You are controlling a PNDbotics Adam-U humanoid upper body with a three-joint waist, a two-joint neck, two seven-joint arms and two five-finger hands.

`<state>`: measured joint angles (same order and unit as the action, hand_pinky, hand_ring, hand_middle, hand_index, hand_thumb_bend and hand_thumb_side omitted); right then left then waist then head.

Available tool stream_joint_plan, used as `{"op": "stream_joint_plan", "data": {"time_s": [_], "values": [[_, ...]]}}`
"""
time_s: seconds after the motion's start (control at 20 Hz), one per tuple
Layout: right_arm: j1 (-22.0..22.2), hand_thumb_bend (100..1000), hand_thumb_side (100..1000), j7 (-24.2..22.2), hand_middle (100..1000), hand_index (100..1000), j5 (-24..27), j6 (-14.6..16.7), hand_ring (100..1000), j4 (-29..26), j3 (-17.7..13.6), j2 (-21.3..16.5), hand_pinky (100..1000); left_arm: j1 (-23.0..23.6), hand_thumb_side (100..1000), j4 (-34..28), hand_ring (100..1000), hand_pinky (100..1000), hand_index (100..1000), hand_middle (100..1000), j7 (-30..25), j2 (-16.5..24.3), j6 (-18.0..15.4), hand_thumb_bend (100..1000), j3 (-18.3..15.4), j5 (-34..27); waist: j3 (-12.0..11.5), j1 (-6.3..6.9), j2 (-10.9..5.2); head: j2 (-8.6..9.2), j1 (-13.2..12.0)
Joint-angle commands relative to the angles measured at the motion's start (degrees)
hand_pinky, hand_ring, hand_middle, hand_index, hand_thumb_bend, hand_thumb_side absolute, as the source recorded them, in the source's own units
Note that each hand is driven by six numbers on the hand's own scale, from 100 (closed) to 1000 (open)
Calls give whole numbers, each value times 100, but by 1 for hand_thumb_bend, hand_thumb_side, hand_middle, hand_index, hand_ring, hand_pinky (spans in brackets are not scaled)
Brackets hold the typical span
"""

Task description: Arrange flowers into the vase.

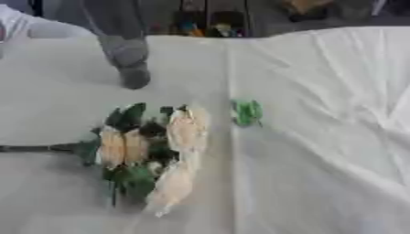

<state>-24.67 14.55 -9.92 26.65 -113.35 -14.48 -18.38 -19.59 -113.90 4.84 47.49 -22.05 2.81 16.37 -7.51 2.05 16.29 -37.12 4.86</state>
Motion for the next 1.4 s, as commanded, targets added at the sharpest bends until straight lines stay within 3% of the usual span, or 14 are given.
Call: {"op": "stream_joint_plan", "data": {"time_s": [0.05, 0.25, 0.35, 0.65, 0.75, 0.95, 1.1, 1.4], "values": [[-31, 100, 861, -32, 583, 788, 65, 1, 763, -124, -12, -134, 542, -108, 752, -69, 962, 842, 1000, 1000, -298, 305, 474, 100, -200, 440, -13, -5, -91, 6, 21], [-30, 100, 859, -53, 583, 788, 91, 4, 763, -124, 3, -130, 542, -212, 791, -69, 1000, 895, 1000, 1000, -1352, 429, 1164, 100, -93, 1464, 4, -20, -105, 11, 21], [-28, 100, 860, -62, 583, 788, 106, 12, 763, -124, 12, -130, 542, -275, 822, -69, 1000, 905, 1000, 1000, -1891, 477, 1308, 100, -16, 1810, 13, -29, -115, 17, 9], [-29, 100, 851, -93, 582, 788, 145, 26, 763, -124, 36, -131, 542, -439, 798, -69, 1000, 928, 1000, 1000, -3161, 583, 1622, 100, 120, 2209, 19, -52, -122, 52, -14], [-31, 100, 859, -105, 582, 788, 153, 30, 763, -124, 41, -131, 542, -467, 826, -69, 1000, 931, 1000, 1000, -3454, 592, 1682, 100, 141, 2226, 21, -60, -119, 62, -17], [-33, 100, 858, -124, 581, 788, 164, 30, 764, -124, 46, -131, 542, -484, 872, -69, 1000, 938, 1000, 1000, -3916, 613, 1691, 183, 183, 2203, 20, -72, -111, 92, -31], [-35, 100, 858, -142, 580, 786, 174, 36, 764, -124, 53, -130, 542, -484, 933, -69, 1000, 953, 1000, 1000, -4224, 636, 1590, 310, 229, 2222, 19, -78, -107, 114, -33], [-32, 100, 858, -173, 578, 784, 193, 38, 764, -124, 64, -129, 542, -526, 971, -69, 1000, 967, 1000, 1000, -4543, 668, 1470, 431, 272, 2372, 23, -86, -98, 143, -51]]}}
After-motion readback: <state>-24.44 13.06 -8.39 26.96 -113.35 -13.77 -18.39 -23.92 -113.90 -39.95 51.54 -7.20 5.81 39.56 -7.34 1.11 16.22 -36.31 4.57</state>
